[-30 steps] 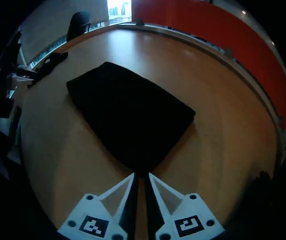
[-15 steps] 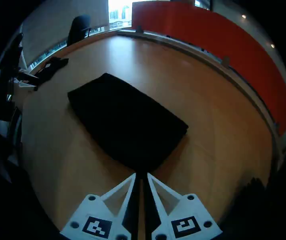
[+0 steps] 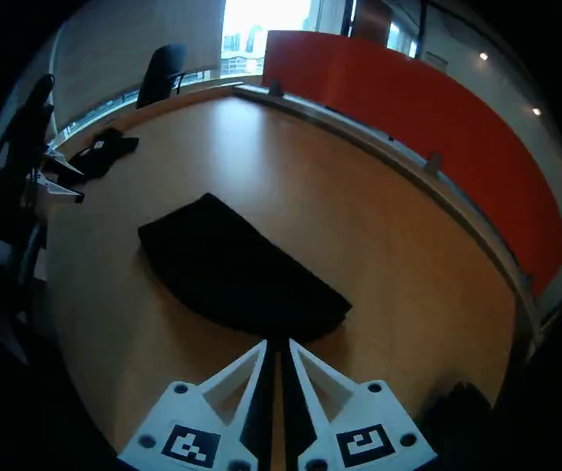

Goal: Fold towel

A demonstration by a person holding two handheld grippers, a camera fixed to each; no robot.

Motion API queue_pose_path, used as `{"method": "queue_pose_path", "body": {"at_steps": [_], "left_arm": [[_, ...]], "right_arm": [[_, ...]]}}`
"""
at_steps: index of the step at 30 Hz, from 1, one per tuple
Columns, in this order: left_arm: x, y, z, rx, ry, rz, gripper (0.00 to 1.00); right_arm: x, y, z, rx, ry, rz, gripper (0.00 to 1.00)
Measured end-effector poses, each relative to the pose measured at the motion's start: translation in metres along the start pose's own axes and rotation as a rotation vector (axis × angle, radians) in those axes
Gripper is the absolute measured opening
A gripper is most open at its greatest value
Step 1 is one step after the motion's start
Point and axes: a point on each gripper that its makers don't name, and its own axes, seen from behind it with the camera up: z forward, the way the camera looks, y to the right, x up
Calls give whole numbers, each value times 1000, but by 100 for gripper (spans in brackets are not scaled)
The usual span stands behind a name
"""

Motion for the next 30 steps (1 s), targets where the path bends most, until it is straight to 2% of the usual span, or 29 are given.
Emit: {"method": "queue_pose_path", "body": {"at_steps": [6, 12, 22, 30], "left_arm": [[1, 0, 0, 0, 2, -1, 95], [1, -1, 0, -1, 3, -2, 95], [1, -5, -5, 4, 17, -21, 95], [-3, -9, -13, 12, 33, -48, 95]], "right_arm": [[4, 5, -7, -10, 6, -5, 5], [11, 2, -6, -3, 14, -18, 5], [53, -12, 3, 38, 55, -80, 5], [91, -36, 19, 99, 80, -146, 5]]}}
